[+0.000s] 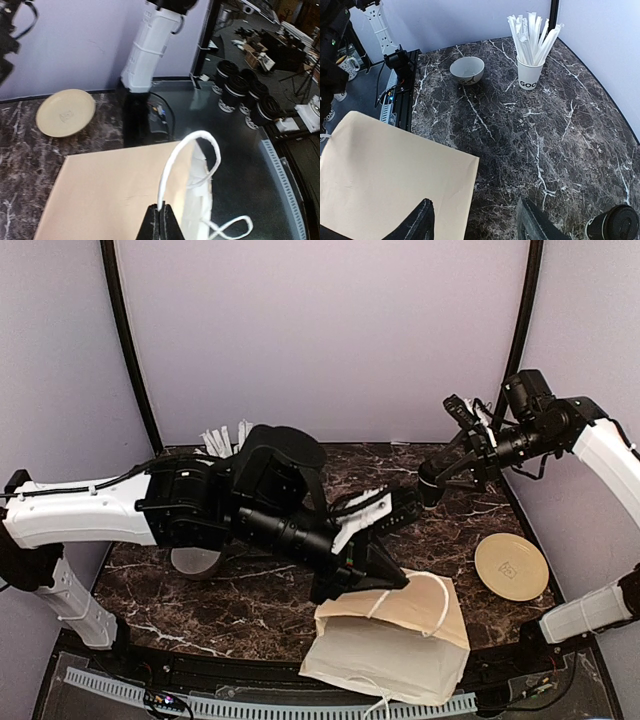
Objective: Pack the takeout coffee
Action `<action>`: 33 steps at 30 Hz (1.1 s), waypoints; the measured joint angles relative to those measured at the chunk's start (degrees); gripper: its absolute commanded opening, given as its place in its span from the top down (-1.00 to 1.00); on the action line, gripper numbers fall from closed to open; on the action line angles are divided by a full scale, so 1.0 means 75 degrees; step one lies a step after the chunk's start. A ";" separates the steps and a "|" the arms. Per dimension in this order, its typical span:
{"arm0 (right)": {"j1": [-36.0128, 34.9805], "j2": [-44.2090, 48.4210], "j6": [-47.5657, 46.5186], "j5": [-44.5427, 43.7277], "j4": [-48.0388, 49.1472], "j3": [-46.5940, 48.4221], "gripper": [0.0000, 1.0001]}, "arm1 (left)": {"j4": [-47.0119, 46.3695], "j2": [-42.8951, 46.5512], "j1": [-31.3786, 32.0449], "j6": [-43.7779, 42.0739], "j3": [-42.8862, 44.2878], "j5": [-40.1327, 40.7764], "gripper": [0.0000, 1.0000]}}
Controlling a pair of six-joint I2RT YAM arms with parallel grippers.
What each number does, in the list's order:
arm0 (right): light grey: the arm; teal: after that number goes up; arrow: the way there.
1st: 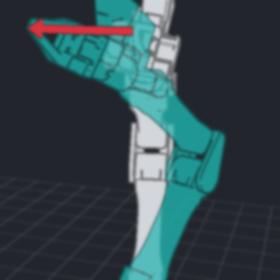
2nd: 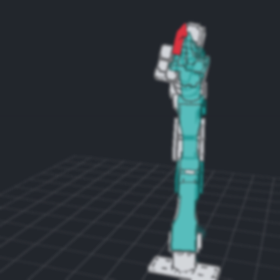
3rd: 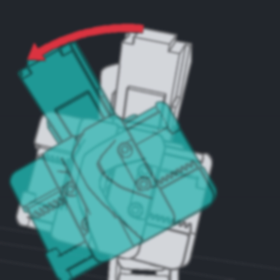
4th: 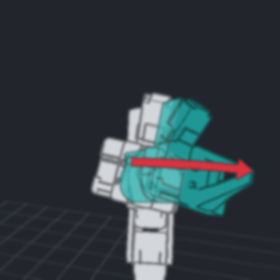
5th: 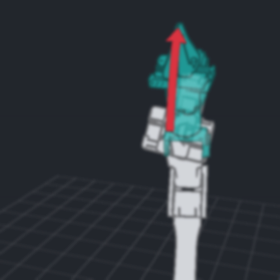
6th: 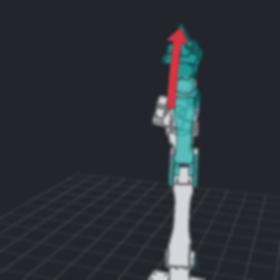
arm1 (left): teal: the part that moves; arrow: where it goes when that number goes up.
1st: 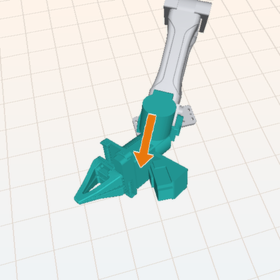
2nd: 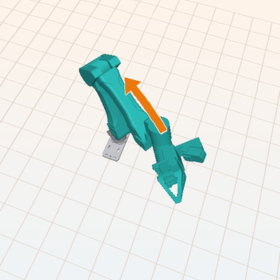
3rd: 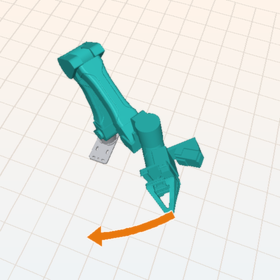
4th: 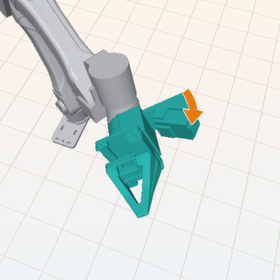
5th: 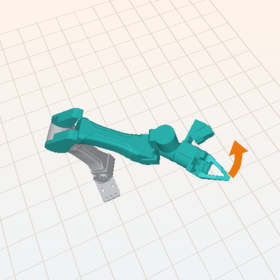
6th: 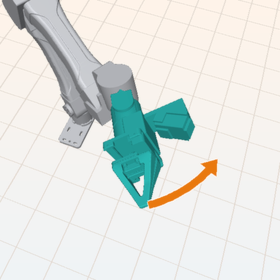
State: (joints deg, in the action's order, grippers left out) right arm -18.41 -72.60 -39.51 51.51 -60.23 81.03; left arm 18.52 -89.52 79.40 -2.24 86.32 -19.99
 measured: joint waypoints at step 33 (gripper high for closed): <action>0.0000 -0.0195 0.0254 -0.0402 -0.1649 0.1075 -0.89 | 0.0221 -0.2667 -0.3920 0.0041 0.3127 -0.0393 -0.42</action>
State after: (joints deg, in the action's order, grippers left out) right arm -18.41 -74.06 -37.60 48.49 -72.60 89.10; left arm 20.18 -109.51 50.00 -1.93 109.78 -22.94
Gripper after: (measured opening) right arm 0.926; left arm 0.691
